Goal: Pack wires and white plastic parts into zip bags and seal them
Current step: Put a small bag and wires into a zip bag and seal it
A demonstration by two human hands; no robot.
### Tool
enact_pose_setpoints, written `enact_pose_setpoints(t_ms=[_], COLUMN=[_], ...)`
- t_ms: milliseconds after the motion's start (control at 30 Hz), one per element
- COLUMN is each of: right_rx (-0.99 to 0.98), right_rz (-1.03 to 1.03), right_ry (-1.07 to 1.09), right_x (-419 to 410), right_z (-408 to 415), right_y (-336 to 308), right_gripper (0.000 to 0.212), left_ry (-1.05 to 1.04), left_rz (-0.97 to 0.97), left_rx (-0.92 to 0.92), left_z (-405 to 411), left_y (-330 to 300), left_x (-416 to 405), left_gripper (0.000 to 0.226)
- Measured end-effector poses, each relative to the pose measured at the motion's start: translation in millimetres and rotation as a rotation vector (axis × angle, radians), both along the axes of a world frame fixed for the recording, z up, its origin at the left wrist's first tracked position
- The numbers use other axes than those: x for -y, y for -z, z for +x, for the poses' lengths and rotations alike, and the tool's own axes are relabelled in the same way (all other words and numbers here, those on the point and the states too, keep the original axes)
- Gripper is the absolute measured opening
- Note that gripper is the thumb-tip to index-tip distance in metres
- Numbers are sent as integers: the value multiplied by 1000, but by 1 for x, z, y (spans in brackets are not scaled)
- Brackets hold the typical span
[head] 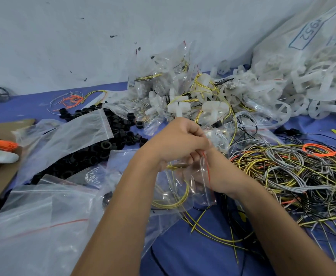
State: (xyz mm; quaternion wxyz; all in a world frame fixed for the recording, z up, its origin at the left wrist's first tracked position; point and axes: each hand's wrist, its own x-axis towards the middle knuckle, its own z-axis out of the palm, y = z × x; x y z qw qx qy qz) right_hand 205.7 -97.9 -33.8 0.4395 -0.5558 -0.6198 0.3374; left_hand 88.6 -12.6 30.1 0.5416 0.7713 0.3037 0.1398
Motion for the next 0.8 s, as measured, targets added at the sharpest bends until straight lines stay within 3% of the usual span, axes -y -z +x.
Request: enact_pose_setpoints(t_ms=[233, 433, 533, 667, 800], right_rx=[-241, -81, -7, -92, -161], right_rz=[25, 70, 19, 19, -77], right_ry=[12, 182, 158, 125, 1], right_x=[0, -13, -11, -6, 2], right_z=[-9, -9, -4, -8, -14], right_y=[1, 10, 10, 5, 0], right_gripper=[26, 23, 19, 21, 24], left_ry=[-8, -31, -193, -356, -294], left_rz=[-125, -124, -4, 239, 225], left_rx=[75, 123, 181, -7, -206], left_z=[3, 0, -16, -62, -96], left_y=[-2, 0, 5, 28, 45], left_x=[3, -3, -22, -59, -72], left_gripper=[12, 18, 24, 24, 28])
